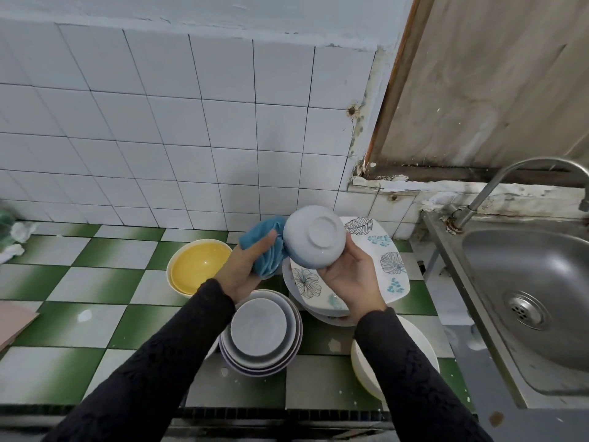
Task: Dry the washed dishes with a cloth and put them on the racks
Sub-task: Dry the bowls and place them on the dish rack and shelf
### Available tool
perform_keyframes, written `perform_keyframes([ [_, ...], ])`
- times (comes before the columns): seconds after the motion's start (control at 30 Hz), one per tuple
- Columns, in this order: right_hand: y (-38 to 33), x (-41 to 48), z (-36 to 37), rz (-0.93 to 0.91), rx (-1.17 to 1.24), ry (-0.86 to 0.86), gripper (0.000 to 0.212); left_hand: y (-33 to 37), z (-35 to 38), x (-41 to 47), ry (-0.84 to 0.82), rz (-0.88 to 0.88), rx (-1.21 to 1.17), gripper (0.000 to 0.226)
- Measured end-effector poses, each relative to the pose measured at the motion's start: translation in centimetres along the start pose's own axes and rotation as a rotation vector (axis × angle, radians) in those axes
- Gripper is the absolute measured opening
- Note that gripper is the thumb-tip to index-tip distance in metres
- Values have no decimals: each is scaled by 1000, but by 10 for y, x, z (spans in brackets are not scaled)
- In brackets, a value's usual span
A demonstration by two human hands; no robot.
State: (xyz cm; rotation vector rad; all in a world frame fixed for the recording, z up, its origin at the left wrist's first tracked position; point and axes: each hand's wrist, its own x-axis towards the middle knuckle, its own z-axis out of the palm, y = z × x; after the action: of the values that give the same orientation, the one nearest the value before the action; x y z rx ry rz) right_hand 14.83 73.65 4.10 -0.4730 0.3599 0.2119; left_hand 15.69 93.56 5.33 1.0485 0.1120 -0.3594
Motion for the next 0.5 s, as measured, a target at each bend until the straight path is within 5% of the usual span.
perform_keyframes([
  [0.07, -5, -1, 2, -50, 11, 5, 46, -5, 1, 2, 176, 32, -5, 48],
  [0.17, -6, -1, 8, -126, -67, 16, 32, -14, 13, 0, 385, 234, 300, 40],
  [0.27, 5, -3, 19, -189, -355, 44, 8, -24, 33, -6, 222, 411, 540, 46],
  [0.4, 20, -6, 29, -245, -686, 11, 23, -40, 40, 6, 3, 598, 867, 53],
  [0.5, 14, -11, 30, -290, -998, -15, 21, -20, 37, 17, 18, 452, 780, 57],
])
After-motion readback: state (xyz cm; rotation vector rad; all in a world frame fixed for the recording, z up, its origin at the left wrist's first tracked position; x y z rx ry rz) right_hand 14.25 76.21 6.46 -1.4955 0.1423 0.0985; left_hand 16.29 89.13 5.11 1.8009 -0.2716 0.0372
